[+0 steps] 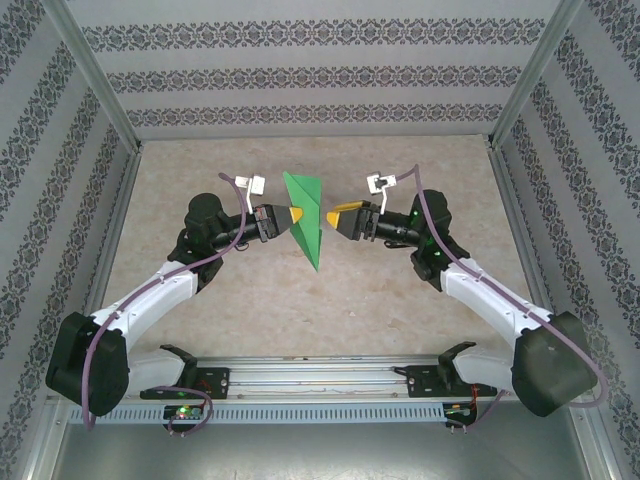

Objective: Fold a paper plane with a square sheet of paper (fold left side to right side)
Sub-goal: Turn over the paper at the center of the table.

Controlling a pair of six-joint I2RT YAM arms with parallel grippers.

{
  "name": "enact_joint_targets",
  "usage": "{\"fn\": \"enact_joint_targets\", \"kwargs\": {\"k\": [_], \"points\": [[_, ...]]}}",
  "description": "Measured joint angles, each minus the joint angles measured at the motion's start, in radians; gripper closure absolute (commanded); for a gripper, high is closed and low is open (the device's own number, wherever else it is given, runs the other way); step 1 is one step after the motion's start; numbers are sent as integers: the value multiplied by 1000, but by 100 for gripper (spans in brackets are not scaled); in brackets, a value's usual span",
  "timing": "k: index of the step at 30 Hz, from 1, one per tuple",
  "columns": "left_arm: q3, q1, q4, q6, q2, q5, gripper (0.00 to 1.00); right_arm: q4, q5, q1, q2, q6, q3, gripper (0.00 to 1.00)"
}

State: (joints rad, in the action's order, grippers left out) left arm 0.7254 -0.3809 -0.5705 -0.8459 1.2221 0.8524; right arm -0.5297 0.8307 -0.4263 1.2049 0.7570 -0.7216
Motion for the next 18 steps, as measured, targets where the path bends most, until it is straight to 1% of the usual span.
{"fn": "enact_joint_targets", "kwargs": {"k": [4, 9, 12, 18], "points": [[0, 0, 0, 0, 0, 0, 95, 49, -3, -2, 7, 0, 26, 18], [0, 0, 0, 0, 0, 0, 95, 55, 20, -51, 55, 3, 25, 18], [0, 0, 0, 0, 0, 0, 95, 55, 36, -76, 93, 15, 23, 24], [0, -5, 0, 0, 0, 0, 95, 53, 57, -96, 134, 34, -31, 43]]}}
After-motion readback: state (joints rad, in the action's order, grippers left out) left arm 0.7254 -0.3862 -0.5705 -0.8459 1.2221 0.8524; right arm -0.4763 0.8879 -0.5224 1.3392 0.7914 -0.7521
